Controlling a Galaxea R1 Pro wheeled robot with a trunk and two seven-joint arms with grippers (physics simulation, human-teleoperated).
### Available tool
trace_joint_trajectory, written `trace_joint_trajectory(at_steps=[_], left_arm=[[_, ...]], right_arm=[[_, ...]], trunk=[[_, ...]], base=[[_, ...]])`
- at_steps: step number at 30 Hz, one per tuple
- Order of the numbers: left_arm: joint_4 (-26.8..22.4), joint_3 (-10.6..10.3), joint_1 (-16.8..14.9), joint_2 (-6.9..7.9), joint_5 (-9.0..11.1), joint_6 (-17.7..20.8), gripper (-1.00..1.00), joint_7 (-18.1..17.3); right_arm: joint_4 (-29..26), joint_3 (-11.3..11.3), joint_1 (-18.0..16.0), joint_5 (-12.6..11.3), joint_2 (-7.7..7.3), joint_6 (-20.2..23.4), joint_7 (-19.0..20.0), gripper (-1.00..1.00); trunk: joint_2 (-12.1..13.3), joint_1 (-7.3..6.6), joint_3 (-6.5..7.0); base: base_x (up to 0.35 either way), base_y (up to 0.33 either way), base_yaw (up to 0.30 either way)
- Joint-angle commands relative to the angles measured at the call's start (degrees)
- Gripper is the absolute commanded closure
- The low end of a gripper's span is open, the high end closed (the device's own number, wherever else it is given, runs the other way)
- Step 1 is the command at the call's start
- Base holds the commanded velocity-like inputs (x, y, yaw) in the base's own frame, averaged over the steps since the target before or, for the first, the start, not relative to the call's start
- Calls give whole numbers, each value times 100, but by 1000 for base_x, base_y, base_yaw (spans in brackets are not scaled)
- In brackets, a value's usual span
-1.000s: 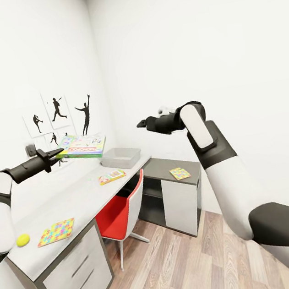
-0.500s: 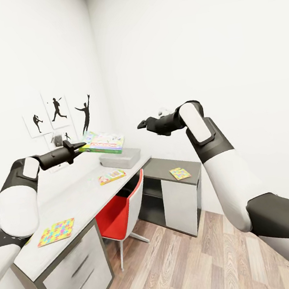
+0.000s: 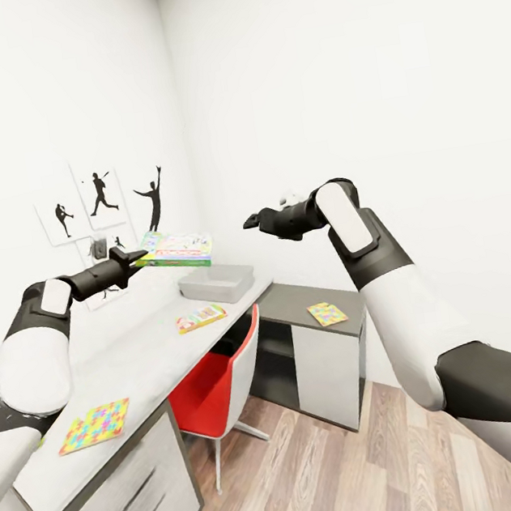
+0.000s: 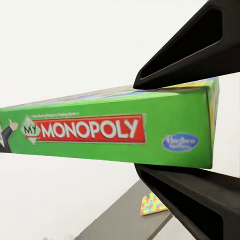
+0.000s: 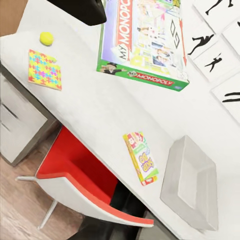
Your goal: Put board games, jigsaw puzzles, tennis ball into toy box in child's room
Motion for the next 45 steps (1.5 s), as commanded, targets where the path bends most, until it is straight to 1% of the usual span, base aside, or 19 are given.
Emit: trace_joint_trajectory(at_steps=[1, 7, 12, 15, 21, 22, 33, 37, 45], left_arm=[[0, 29, -4, -1, 56, 46, 100, 39], [1, 42, -4, -17, 57, 28, 100, 121], [1, 45, -4, -27, 57, 22, 100, 144], [7, 48, -4, -90, 52, 12, 100, 149], [9, 46, -4, -158, 48, 1, 100, 155], [10, 45, -4, -174, 48, -49, 100, 156], [10, 42, -4, -198, 48, -141, 100, 157], [10, 38, -4, -249, 48, -143, 100, 157], [10, 39, -4, -293, 46, -178, 100, 157]], right_arm=[[-3, 4, -2, -57, 0, 6, -59, -100], [-3, 5, 5, -61, 0, -2, -59, -100], [-3, 5, 6, -62, 0, -23, -59, -100], [-8, 5, 13, -58, 0, -28, -59, -100], [-12, 2, 15, -90, 0, -22, -59, -100], [-12, -1, 15, -99, 0, -21, -59, -100], [-12, 1, 15, -106, 0, -20, -59, -100], [-12, 3, 15, -106, 0, -20, -59, -100], [-12, 0, 15, -105, 0, -20, -55, -100]], trunk=[[-4, 6, -2], [-4, 6, 1], [-4, 6, 1], [-4, 6, 1], [-4, 6, 1], [-4, 6, 1], [-4, 6, 1], [-4, 6, 1], [-4, 6, 1]], base=[[326, 0, 217], [326, -15, 257], [278, -148, 223], [255, -195, 70], [192, -164, 17], [82, -64, 2], [76, -54, 0], [222, -167, 11], [242, -183, 206]])
